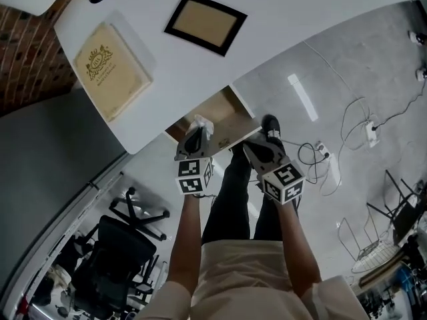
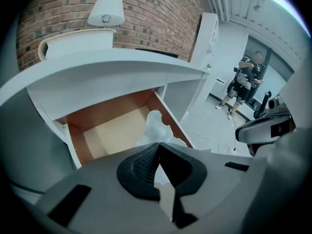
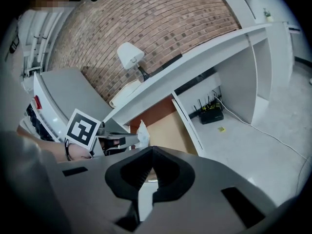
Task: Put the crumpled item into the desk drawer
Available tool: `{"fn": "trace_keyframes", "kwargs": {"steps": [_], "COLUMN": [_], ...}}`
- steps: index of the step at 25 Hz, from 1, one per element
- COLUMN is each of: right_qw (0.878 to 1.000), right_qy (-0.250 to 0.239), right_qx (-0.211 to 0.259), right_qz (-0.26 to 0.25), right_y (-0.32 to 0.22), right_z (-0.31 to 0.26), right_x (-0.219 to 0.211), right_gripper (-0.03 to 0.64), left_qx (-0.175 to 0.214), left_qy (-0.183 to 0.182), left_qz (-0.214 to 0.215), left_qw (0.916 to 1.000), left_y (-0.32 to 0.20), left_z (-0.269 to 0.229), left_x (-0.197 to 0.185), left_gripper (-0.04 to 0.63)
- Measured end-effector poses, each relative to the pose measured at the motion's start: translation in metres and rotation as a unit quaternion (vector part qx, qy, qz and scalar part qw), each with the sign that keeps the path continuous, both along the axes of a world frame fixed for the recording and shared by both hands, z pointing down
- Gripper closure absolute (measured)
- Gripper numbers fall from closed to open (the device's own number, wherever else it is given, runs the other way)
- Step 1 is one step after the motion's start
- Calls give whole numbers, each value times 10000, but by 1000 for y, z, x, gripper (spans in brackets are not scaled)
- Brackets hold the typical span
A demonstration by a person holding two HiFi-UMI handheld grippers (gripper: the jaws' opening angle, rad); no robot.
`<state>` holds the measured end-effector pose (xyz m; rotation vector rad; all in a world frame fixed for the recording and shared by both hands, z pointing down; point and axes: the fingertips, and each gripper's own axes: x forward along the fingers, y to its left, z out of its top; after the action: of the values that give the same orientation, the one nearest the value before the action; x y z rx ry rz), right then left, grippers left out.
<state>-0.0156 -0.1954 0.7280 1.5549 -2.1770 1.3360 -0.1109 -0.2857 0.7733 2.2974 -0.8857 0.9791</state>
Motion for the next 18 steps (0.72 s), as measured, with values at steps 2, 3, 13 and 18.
{"fn": "trace_keyframes", "kwargs": {"steps": [2, 3, 13, 18], "right_qw": [10000, 9999, 9995, 9996], "right_qy": [-13, -12, 32, 15], "right_qx": [14, 30, 270, 269], "right_qz": [86, 119, 168, -42], "right_y": [0, 0, -7, -3], "right_z": [7, 9, 15, 21], "right_x": [5, 8, 33, 34], "right_gripper": [594, 594, 594, 594], "left_qx": [-60, -90, -76, -210], "left_qy": [-32, -56, -730, -913], "left_qz": [104, 171, 1113, 1183], "left_qw": [9999, 9998, 9911, 9886], "left_y": [1, 1, 7, 5], "left_z": [12, 18, 68, 93], "left_x": [6, 9, 26, 25], "left_gripper": [578, 578, 578, 578]}}
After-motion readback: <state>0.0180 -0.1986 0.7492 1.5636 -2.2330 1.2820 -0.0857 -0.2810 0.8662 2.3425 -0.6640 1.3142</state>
